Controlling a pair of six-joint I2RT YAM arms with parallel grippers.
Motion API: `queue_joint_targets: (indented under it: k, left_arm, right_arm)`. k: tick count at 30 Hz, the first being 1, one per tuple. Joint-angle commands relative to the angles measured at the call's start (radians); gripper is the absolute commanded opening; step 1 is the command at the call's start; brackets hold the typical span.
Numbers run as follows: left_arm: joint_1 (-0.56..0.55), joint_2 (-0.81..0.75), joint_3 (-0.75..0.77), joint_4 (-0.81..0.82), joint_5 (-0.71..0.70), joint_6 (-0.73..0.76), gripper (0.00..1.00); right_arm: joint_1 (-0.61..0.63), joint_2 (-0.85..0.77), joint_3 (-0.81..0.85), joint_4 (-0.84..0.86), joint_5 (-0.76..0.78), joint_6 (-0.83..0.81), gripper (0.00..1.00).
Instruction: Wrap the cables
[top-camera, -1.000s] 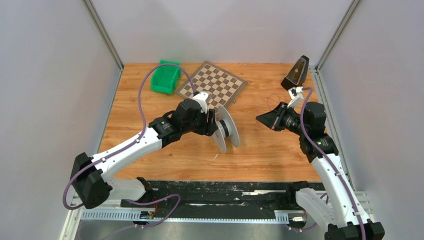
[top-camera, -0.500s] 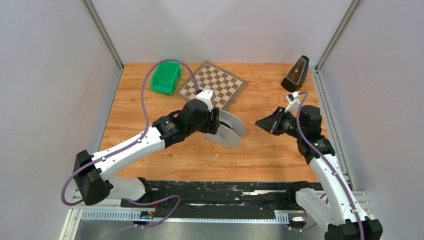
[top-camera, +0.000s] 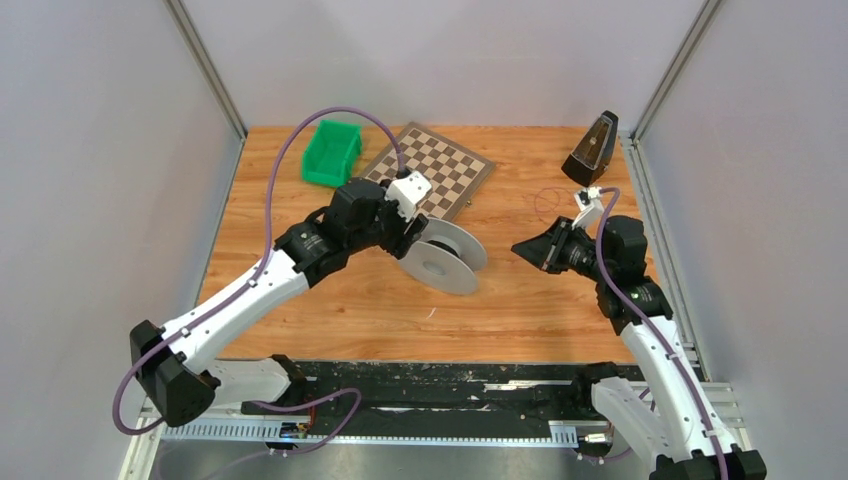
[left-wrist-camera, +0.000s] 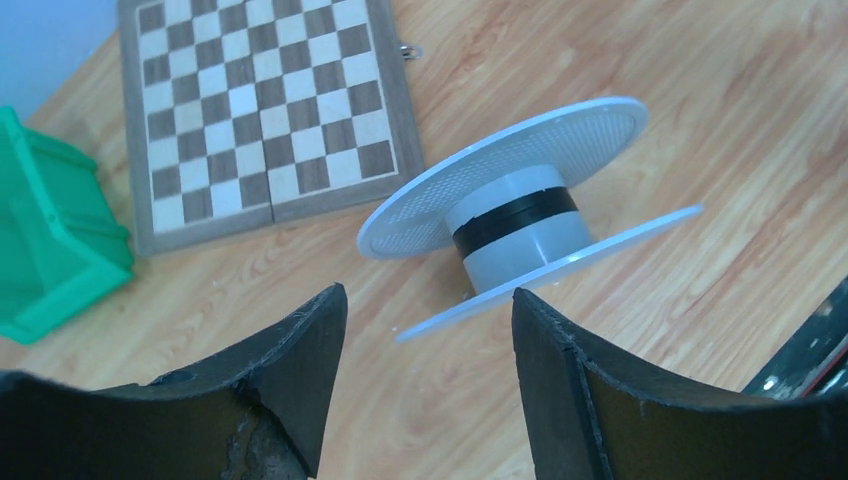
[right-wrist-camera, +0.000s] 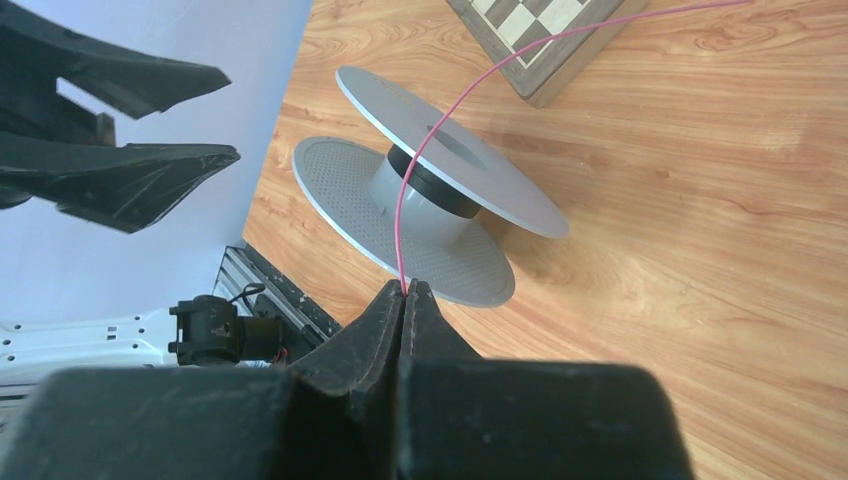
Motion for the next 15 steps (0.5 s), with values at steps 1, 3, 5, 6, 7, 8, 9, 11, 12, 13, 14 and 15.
queue_joint_targets:
  k: [1,3,5,6,7,8,9,11,12,13,14,15]
  left_arm:
    - [0.132,0.03,0.016,0.079,0.405,0.358,0.69]
    - [0.21,0.058,0.039,0.117,0.542,0.365,0.68]
    - [0.25,0.105,0.08,0.094,0.648,0.423,0.68]
    - [0.256,0.145,0.119,0.078,0.668,0.478,0.68]
    - [0.257,0.165,0.139,0.031,0.705,0.505,0.68]
    - [0.257,0.209,0.184,0.006,0.721,0.557,0.68]
    - [0.258,0.232,0.203,-0.045,0.744,0.58,0.67]
    - [0.257,0.293,0.254,-0.096,0.767,0.623,0.67]
    - [0.257,0.33,0.28,-0.107,0.774,0.636,0.66]
    - [0.257,0.345,0.29,-0.118,0.797,0.638,0.65]
    - [0.257,0.371,0.304,-0.127,0.811,0.646,0.65]
    - [0.257,0.381,0.308,-0.13,0.841,0.651,0.65]
  right_arm:
    - [-0.001,-0.039,0.0,0.031,-0.016,-0.002,0.0]
    - [-0.002,-0.054,-0.001,0.03,-0.018,0.005,0.0]
    - [-0.001,-0.069,-0.004,0.031,-0.017,0.013,0.0]
    - [-0.001,-0.075,-0.005,0.031,-0.015,0.015,0.0]
    - [-0.001,-0.079,-0.005,0.031,-0.015,0.017,0.0]
    - [-0.001,-0.082,-0.005,0.031,-0.015,0.018,0.0]
    - [-0.001,-0.085,-0.005,0.031,-0.016,0.02,0.0]
    - [-0.002,-0.085,-0.003,0.031,-0.017,0.021,0.0]
    - [-0.001,-0.084,-0.001,0.031,-0.018,0.023,0.0]
    - [-0.002,-0.083,0.0,0.032,-0.019,0.025,0.0]
    - [-0.001,-0.083,0.002,0.031,-0.019,0.027,0.0]
    - [-0.001,-0.082,0.004,0.031,-0.019,0.028,0.0]
